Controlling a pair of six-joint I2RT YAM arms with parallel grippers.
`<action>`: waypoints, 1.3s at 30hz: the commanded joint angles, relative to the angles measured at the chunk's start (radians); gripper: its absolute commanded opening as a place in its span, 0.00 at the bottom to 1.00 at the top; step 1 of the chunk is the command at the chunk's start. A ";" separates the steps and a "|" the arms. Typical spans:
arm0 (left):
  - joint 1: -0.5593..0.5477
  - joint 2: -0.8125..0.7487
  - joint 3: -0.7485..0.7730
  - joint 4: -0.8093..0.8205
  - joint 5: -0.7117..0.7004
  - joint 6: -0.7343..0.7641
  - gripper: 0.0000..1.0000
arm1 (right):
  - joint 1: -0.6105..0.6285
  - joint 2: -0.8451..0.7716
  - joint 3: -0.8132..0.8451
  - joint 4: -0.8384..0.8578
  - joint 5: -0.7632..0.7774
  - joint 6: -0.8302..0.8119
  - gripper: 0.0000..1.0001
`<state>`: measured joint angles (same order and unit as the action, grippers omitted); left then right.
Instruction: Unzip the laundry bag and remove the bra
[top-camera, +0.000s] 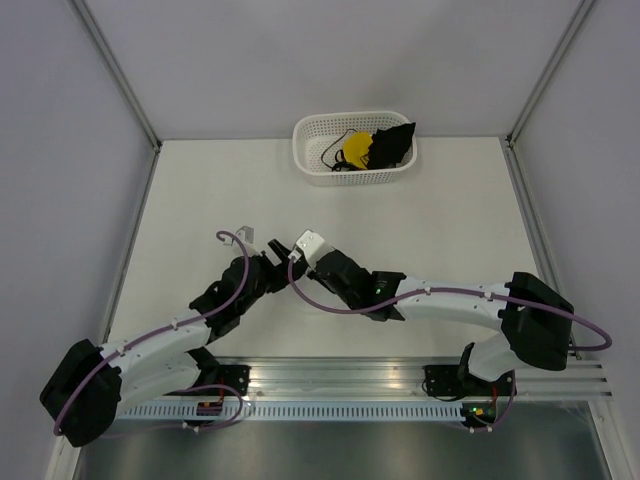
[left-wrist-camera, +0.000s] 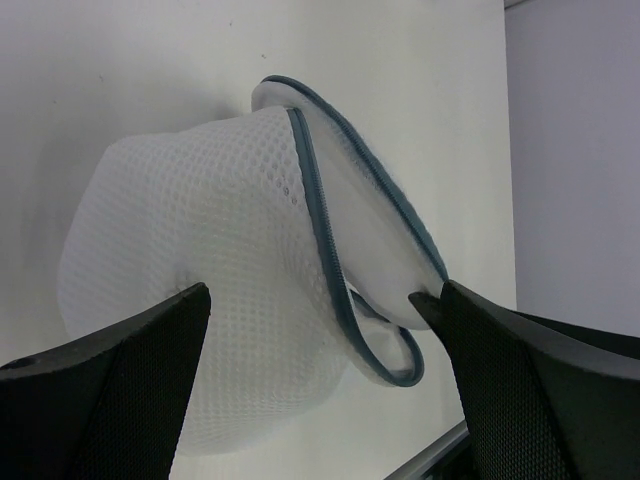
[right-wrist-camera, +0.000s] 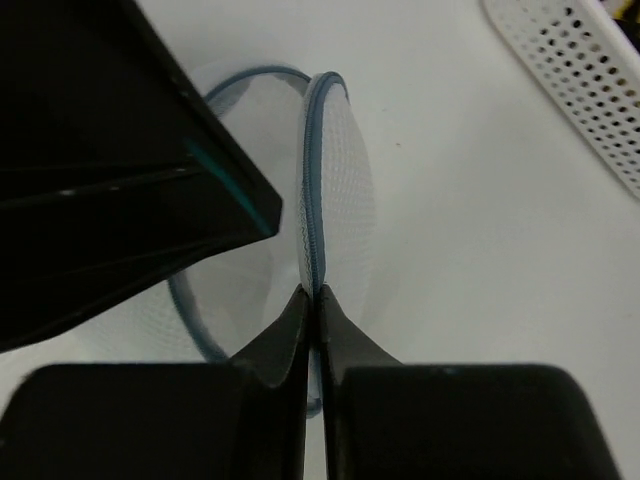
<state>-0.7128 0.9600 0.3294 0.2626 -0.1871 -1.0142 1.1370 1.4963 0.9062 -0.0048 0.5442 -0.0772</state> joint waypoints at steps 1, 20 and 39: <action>0.003 -0.010 -0.015 0.046 -0.029 -0.032 1.00 | 0.004 -0.019 -0.006 0.046 -0.220 0.002 0.06; 0.003 -0.072 -0.003 -0.032 -0.061 -0.043 1.00 | 0.006 -0.042 -0.049 0.011 -0.538 0.062 0.01; 0.003 0.049 0.039 0.020 0.044 -0.043 0.50 | 0.004 -0.045 -0.032 0.046 -0.518 0.063 0.11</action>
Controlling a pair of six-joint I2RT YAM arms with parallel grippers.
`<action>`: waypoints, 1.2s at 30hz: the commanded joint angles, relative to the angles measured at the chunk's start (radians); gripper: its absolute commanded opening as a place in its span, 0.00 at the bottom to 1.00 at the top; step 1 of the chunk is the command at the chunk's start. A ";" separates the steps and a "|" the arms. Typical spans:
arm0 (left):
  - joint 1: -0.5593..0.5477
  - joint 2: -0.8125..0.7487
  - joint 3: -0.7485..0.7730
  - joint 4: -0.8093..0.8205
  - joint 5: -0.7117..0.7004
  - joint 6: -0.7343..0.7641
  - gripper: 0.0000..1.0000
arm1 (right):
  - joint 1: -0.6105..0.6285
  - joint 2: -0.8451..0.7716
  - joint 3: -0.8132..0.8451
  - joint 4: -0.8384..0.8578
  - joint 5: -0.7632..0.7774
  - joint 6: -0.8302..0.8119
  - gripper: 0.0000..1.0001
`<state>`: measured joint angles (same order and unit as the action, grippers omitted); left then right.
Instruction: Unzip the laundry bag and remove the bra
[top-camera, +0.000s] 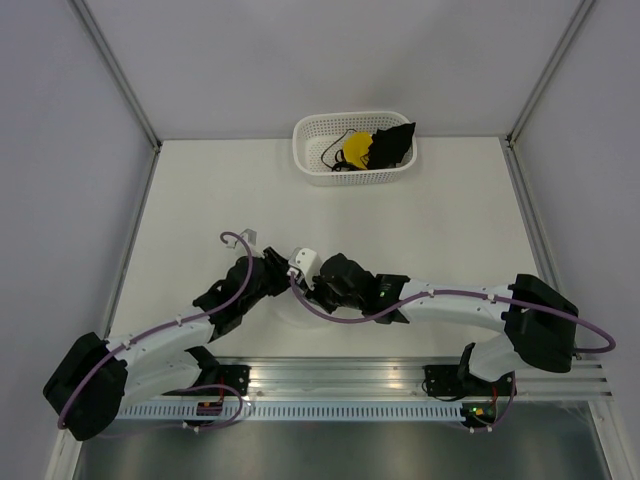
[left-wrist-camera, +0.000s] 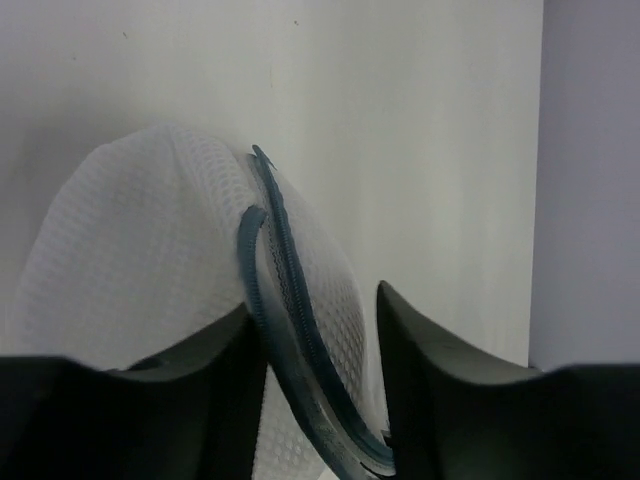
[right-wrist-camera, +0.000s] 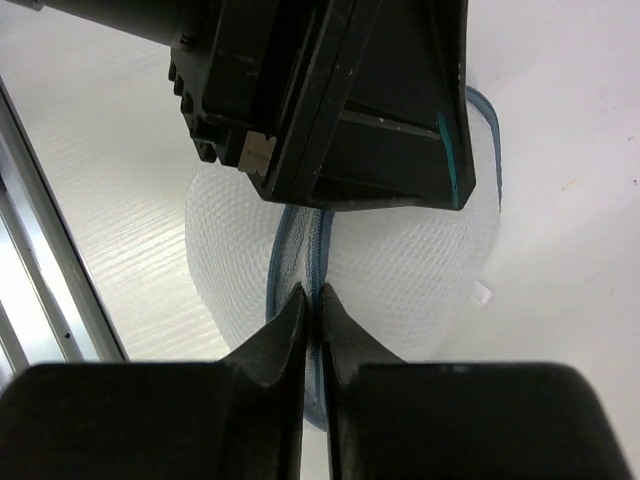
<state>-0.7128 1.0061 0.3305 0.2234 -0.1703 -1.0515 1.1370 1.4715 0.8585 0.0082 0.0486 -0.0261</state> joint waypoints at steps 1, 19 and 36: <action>0.003 0.006 0.038 0.062 0.029 -0.005 0.37 | 0.006 -0.023 0.020 0.018 -0.024 0.011 0.16; 0.004 0.051 0.074 0.093 0.020 0.048 0.02 | 0.004 -0.530 -0.012 -0.238 0.492 0.189 0.98; 0.588 0.574 0.445 0.225 0.250 0.120 0.02 | 0.004 -0.445 -0.042 -0.212 0.537 0.299 0.98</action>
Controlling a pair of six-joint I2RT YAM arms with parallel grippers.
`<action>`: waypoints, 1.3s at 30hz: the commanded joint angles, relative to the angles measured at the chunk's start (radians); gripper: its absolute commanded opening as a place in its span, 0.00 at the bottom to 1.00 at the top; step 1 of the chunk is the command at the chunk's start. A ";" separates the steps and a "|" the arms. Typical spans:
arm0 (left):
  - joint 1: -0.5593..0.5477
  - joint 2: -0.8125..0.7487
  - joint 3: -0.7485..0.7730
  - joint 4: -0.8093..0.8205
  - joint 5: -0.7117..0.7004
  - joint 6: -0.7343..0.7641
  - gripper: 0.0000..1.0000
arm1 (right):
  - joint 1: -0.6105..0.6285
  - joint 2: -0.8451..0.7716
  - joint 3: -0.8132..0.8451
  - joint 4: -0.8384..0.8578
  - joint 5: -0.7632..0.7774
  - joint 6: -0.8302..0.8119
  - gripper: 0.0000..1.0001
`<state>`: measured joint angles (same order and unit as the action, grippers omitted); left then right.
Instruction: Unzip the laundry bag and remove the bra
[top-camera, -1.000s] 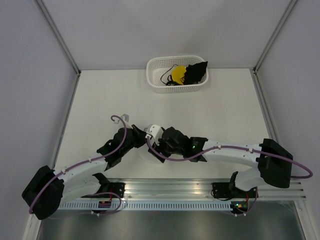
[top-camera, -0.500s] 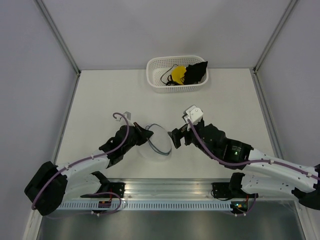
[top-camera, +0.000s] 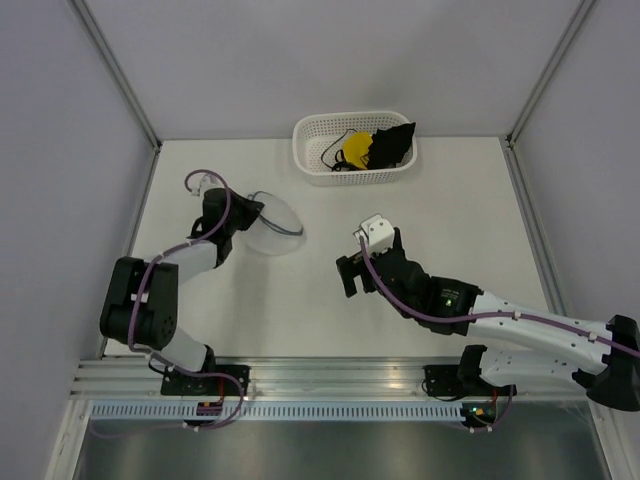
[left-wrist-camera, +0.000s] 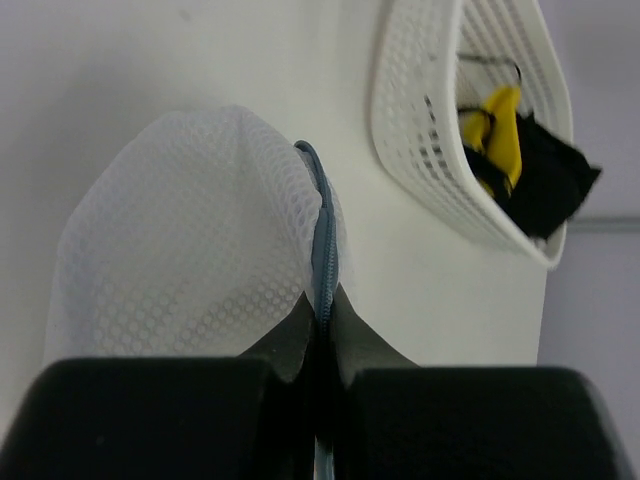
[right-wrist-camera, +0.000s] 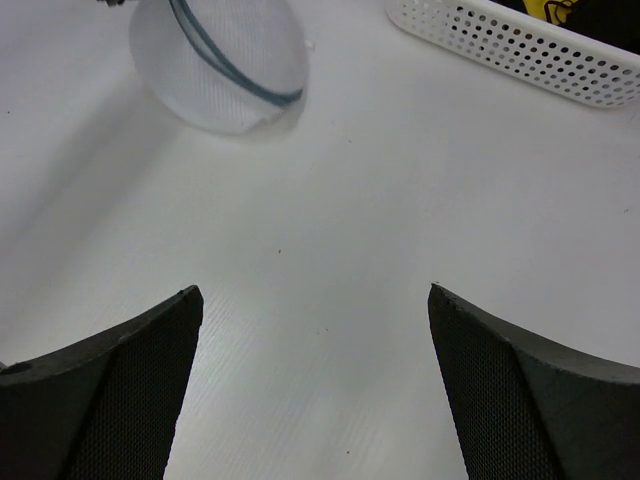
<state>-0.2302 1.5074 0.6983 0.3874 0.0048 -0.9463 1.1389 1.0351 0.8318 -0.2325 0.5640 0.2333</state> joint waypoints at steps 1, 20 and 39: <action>0.167 0.130 0.123 0.064 0.077 0.006 0.02 | 0.002 -0.010 -0.020 0.030 0.017 0.044 0.98; 0.592 0.661 0.717 -0.021 -0.017 -0.195 0.02 | -0.005 -0.037 -0.083 0.013 -0.027 0.093 0.98; 0.644 0.988 1.034 0.355 0.167 -0.540 0.08 | -0.059 0.112 -0.056 0.015 -0.087 0.101 0.98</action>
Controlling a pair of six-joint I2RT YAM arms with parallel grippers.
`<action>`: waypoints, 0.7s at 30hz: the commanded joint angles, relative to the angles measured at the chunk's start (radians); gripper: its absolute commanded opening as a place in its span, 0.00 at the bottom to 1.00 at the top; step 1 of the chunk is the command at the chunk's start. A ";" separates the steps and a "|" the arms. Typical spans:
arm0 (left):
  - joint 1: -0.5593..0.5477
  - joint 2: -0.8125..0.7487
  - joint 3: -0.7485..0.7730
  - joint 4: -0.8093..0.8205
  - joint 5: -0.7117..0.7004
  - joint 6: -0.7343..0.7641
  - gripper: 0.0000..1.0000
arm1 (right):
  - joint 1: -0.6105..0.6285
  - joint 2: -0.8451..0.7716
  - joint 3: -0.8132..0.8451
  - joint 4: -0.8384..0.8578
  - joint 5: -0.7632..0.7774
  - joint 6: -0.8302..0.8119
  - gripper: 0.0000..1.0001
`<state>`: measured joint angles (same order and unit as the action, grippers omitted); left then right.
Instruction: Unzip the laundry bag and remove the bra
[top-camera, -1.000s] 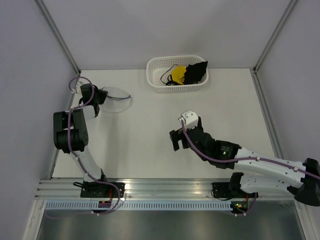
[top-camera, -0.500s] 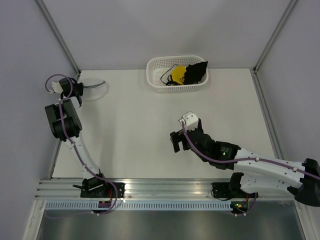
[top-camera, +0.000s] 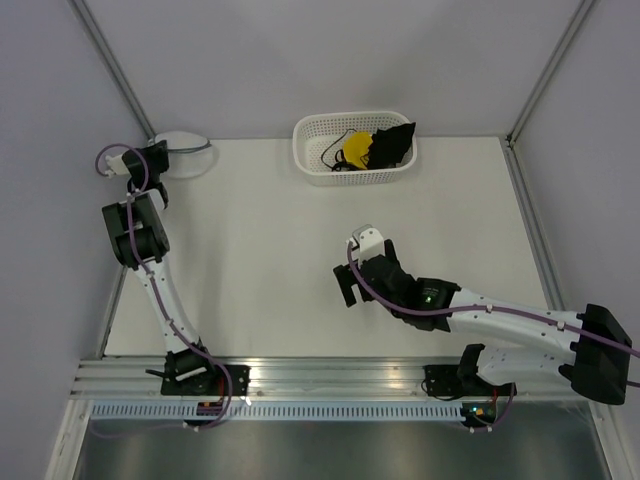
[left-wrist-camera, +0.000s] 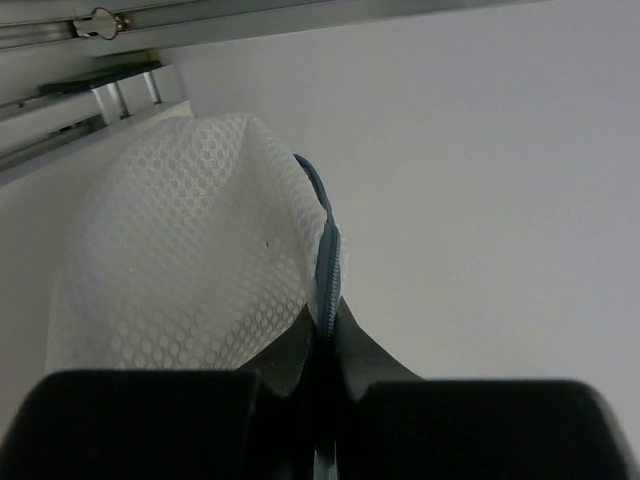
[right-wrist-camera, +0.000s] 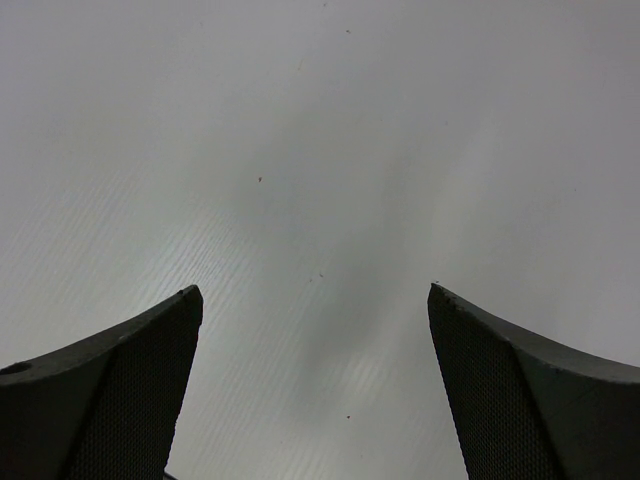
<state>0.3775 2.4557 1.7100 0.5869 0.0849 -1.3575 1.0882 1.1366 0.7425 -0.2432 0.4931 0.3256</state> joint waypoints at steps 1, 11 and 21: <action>0.038 0.035 0.007 0.180 0.087 -0.129 0.11 | -0.010 0.012 0.034 0.025 -0.019 0.009 0.98; 0.041 -0.174 -0.245 0.172 0.041 -0.083 0.76 | -0.016 -0.040 -0.005 0.048 -0.039 0.006 0.98; -0.037 -0.632 -0.687 0.054 -0.027 0.113 1.00 | -0.048 -0.149 -0.020 0.074 0.053 0.027 0.98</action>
<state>0.3927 1.9686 1.0630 0.6437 0.0776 -1.3647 1.0557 1.0222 0.7258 -0.2131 0.4824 0.3302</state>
